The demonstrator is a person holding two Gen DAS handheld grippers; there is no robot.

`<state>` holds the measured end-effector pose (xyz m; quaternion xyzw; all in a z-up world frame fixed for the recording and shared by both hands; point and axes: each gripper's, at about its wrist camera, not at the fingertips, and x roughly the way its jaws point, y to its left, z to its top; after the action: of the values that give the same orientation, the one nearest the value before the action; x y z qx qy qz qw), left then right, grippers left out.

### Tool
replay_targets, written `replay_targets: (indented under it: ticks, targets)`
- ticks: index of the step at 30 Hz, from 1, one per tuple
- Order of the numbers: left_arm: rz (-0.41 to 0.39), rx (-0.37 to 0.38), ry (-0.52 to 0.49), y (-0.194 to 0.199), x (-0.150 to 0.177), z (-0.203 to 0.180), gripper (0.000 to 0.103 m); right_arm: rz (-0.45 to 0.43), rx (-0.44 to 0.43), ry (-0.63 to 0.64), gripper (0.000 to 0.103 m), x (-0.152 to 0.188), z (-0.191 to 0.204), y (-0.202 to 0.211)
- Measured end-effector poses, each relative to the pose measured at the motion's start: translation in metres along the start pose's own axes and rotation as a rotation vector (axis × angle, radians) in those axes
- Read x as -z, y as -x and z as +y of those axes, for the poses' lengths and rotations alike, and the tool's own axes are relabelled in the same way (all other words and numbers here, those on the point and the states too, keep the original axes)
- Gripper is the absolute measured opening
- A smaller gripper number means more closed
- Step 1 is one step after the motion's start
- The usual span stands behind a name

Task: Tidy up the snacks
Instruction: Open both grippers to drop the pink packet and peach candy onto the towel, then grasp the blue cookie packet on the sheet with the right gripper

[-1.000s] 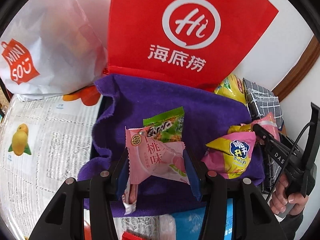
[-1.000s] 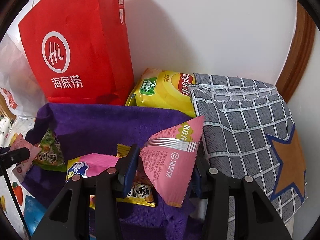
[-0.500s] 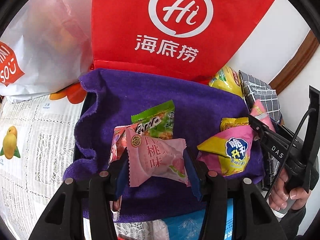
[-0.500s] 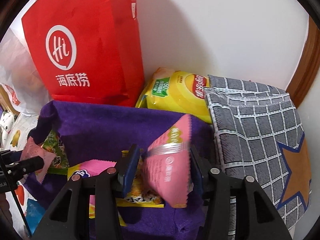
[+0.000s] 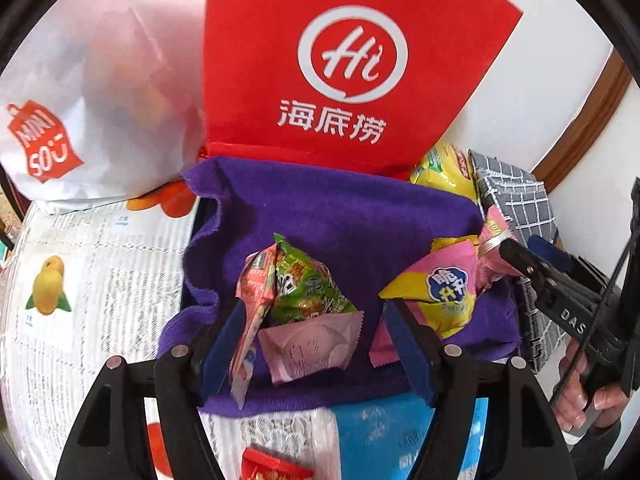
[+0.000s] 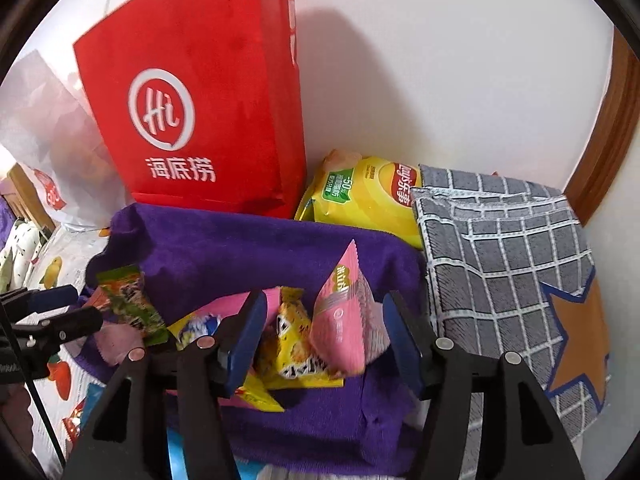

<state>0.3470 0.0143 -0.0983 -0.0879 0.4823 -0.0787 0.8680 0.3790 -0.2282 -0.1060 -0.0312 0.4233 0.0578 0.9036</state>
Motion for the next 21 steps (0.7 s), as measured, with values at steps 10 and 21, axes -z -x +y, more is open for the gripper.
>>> replay_targets:
  ticks: [10,21]
  targets:
    - [-0.072,-0.041,-0.018,0.067,0.027,0.0,0.071,-0.072,0.014,-0.028,0.061,0.024,0.013,0.077]
    - [-0.132,-0.079,-0.068,0.125,0.073,-0.01,0.071,-0.138,0.04,-0.049,0.065,0.066,0.028,0.15]
